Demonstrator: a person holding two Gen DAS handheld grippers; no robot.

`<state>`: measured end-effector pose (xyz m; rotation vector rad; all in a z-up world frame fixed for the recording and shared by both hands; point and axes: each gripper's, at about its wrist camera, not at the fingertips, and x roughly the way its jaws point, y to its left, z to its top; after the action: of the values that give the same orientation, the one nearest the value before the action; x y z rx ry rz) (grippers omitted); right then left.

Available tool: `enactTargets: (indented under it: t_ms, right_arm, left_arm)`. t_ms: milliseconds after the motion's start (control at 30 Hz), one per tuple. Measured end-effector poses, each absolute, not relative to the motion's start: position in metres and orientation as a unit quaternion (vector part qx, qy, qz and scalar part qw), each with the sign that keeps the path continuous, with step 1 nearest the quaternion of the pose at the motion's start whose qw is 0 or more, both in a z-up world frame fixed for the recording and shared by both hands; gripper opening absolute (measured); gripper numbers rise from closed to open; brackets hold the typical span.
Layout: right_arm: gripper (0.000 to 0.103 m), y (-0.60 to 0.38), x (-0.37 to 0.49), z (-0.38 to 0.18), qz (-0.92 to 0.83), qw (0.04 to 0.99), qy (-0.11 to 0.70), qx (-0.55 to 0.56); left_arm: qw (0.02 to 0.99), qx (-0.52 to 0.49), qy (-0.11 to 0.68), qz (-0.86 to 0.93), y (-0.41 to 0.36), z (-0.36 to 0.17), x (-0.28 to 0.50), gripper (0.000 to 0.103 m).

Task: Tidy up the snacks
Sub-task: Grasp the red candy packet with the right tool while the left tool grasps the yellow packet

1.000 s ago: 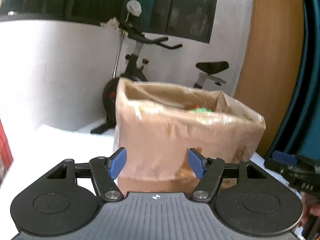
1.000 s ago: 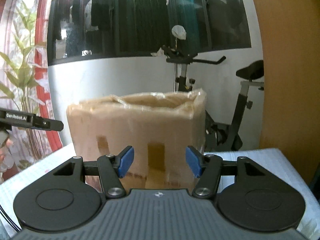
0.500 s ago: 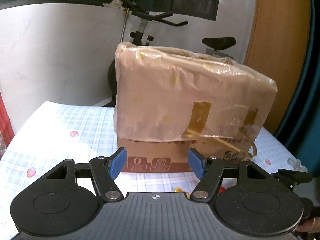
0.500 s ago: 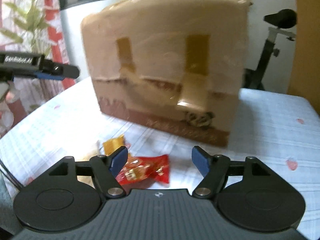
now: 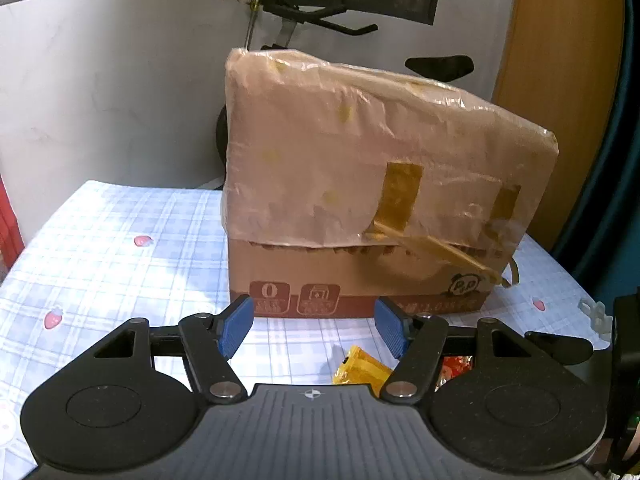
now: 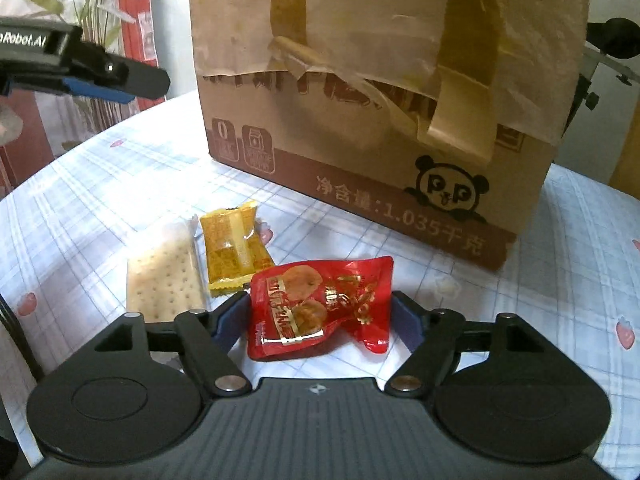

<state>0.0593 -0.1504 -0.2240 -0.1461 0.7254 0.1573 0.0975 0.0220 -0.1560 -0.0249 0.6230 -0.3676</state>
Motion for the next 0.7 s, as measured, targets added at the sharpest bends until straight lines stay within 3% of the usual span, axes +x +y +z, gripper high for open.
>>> enactTargets:
  t_ms: [167, 367, 533, 567, 700]
  right_arm:
    - [0.076, -0.152, 0.059, -0.224, 0.077, 0.931, 0.351, -0.069]
    - [0.053, -0.162, 0.055, -0.22, 0.068, 0.942, 0.325, -0.054]
    - [0.044, -0.169, 0.046, -0.217, 0.068, 0.949, 0.304, -0.04]
    - [0.035, -0.169, 0.044, -0.216, 0.067, 0.951, 0.298, -0.041]
    - [0.033, -0.174, 0.037, -0.214, 0.055, 0.956, 0.288, -0.029]
  left_arm:
    - [0.932, -0.009, 0.313, -0.184, 0.019, -0.161, 0.098, 0.069]
    - [0.924, 0.0, 0.332, -0.188, 0.014, -0.173, 0.101, 0.069]
    - [0.913, 0.018, 0.354, -0.201, 0.007, -0.186, 0.105, 0.069]
    - [0.911, 0.02, 0.358, -0.201, 0.005, -0.189, 0.106, 0.069]
    - [0.903, 0.024, 0.379, -0.202, -0.002, -0.202, 0.112, 0.069]
